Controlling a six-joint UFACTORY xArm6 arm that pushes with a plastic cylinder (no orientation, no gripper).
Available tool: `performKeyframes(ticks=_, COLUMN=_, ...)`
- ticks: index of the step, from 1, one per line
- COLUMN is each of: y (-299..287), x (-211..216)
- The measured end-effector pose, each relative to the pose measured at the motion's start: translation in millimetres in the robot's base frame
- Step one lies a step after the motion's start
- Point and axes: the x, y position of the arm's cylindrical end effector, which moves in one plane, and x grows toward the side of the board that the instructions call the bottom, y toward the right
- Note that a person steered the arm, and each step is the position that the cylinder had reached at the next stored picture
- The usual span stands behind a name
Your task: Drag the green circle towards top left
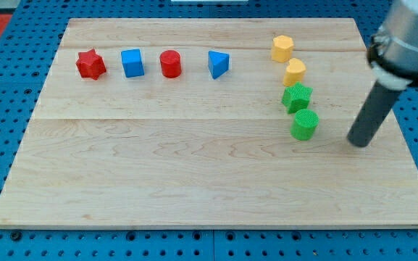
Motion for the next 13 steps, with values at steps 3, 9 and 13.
performKeyframes(ticks=3, y=-78, x=-25)
performKeyframes(ticks=9, y=-145, x=17)
performKeyframes(ticks=13, y=-174, x=-88)
